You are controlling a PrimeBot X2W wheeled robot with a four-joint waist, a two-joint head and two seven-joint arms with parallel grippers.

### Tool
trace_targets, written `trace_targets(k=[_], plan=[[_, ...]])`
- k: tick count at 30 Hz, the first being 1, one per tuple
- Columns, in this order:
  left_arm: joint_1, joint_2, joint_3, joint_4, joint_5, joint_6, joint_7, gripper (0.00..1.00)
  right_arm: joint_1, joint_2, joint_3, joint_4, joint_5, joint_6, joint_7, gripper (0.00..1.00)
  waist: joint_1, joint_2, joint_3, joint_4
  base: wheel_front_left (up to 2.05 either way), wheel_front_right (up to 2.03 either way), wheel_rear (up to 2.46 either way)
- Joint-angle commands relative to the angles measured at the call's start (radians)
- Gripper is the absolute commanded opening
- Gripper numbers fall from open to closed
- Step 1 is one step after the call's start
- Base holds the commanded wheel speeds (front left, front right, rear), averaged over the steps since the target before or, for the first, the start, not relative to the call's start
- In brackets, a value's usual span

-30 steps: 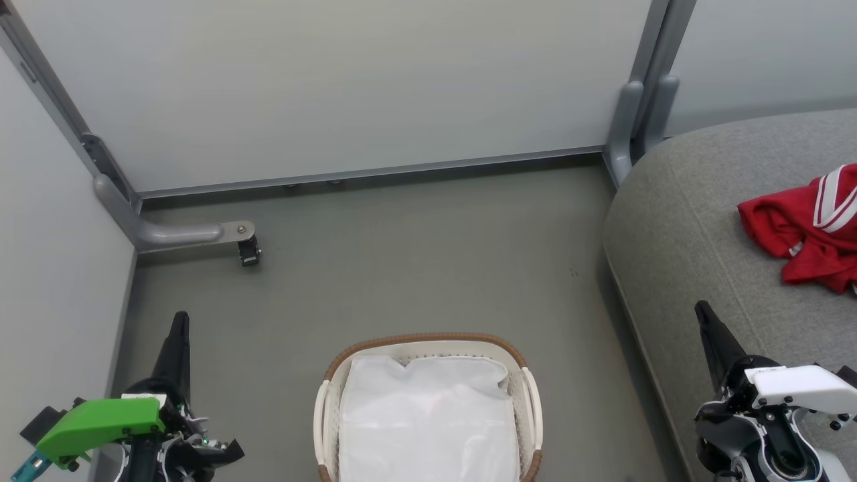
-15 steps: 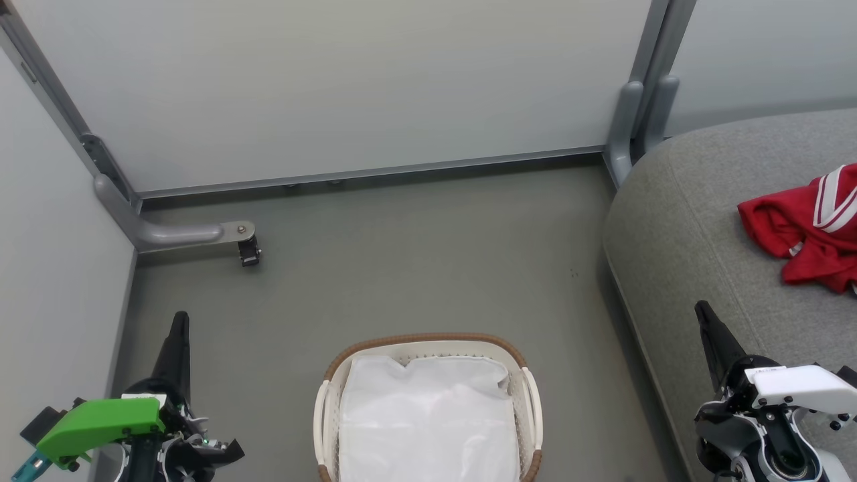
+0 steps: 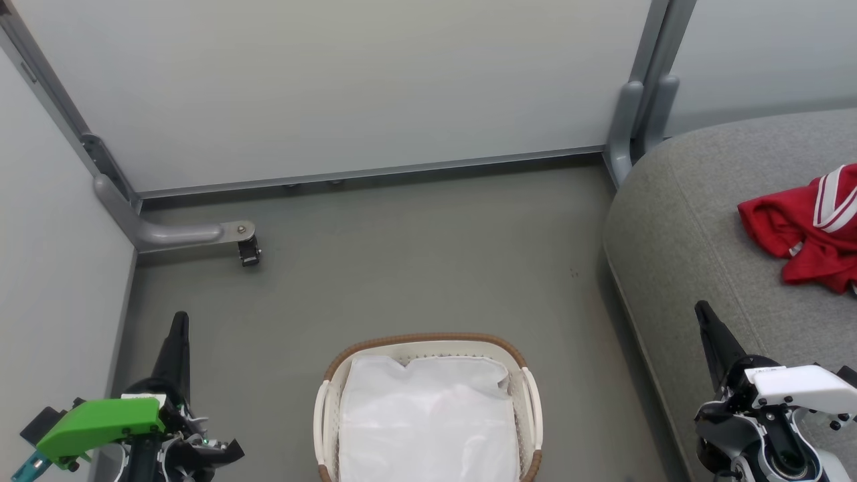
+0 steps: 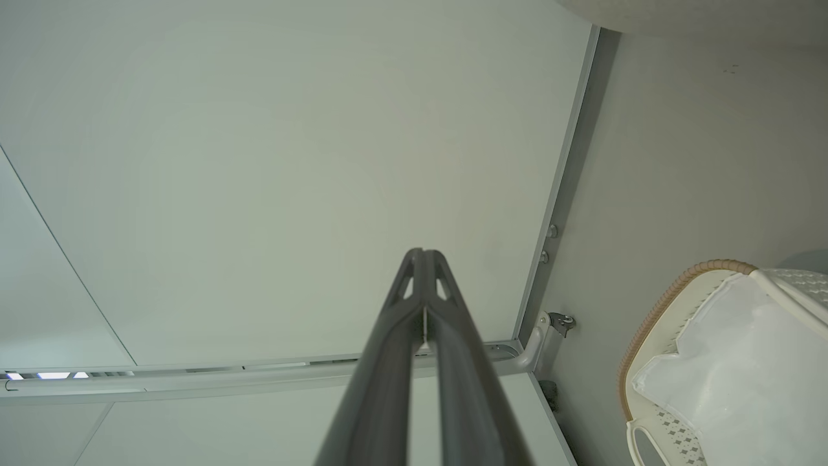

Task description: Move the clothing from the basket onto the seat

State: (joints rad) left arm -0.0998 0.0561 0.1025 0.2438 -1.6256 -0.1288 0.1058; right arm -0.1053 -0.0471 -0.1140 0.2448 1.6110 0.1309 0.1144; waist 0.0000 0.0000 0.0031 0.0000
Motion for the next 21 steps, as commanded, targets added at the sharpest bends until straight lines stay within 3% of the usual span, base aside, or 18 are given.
trace_targets(k=[1,21], plan=[[-0.016,0.003,0.006,0.000,0.009,-0.003,0.005,0.00,-0.006,-0.006,-0.001,-0.002,0.004,0.000,0.003,0.00,0.0000,0.0000,0.000,0.000,0.00,0.00,0.00],[-0.016,0.001,0.008,0.000,0.010,-0.003,0.006,0.00,-0.006,-0.006,-0.001,-0.002,0.004,0.000,0.003,0.00,0.0000,0.0000,0.000,0.000,0.00,0.00,0.00]])
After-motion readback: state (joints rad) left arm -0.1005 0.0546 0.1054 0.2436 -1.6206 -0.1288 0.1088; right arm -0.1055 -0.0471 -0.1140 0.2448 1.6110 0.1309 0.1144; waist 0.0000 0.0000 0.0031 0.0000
